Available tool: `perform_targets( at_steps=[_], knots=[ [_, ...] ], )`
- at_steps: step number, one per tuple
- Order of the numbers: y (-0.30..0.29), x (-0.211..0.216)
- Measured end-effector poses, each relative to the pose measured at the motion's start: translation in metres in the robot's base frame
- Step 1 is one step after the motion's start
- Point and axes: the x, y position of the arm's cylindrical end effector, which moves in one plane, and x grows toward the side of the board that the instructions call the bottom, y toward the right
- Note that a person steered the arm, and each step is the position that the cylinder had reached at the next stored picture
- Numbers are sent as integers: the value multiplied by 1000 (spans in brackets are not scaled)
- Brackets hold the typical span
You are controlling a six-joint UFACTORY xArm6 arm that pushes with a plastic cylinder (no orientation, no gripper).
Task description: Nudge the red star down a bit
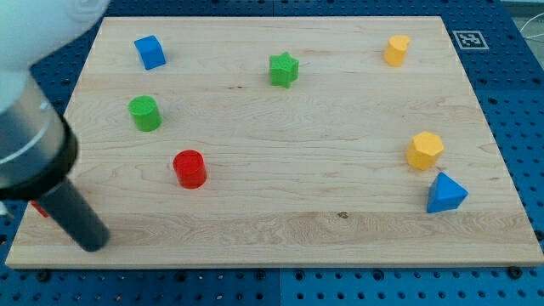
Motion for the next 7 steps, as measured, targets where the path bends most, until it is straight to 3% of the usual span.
perform_targets(
  at_steps=[2, 3, 5, 6, 7],
  knots=[
    [-83, 14],
    [-83, 14],
    [-84, -59],
    [-84, -42],
    [-74, -61]
  ],
)
